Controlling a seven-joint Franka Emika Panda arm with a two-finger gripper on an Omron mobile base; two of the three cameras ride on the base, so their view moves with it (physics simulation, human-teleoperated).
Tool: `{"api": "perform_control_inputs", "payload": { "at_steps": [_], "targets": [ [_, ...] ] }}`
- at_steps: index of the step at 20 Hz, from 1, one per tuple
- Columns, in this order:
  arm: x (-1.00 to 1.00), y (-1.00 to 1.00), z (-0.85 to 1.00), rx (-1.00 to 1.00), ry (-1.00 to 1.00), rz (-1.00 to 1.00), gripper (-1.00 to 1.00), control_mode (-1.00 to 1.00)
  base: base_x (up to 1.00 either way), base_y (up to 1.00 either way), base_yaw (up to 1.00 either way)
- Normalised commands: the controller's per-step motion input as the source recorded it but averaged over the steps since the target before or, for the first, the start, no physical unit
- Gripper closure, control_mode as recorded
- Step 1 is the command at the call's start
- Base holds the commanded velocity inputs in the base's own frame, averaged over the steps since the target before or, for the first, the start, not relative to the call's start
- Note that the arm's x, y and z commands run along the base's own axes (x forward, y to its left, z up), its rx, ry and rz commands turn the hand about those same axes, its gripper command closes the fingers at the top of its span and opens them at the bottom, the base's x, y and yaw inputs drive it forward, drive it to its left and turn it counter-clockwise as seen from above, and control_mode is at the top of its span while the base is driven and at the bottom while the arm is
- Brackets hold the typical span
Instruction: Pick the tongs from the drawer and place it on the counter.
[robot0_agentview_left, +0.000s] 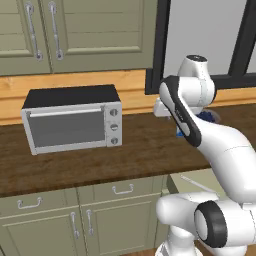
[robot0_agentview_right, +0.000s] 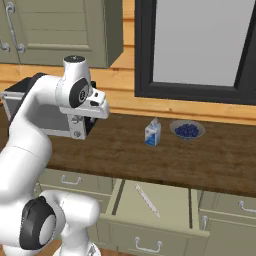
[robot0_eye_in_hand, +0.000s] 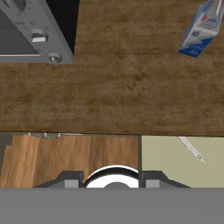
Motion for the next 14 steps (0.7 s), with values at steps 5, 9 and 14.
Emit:
{"api": "perform_control_inputs", "payload": {
  "at_steps": [5,9,14],
  "targets": [
    [-0.32,0.0,0.0,-0.01,-0.01,0.0,-1.0,-1.0,0.0,0.0,0.0],
    [-0.85,0.04,0.0,-0.1,-0.07,0.0,-1.0,-1.0,0.0,0.0,0.0],
    [-0.92,0.01,0.0,-0.06,-0.19,0.0,-1.0,-1.0,0.0,0.0,0.0]
  ]
}}
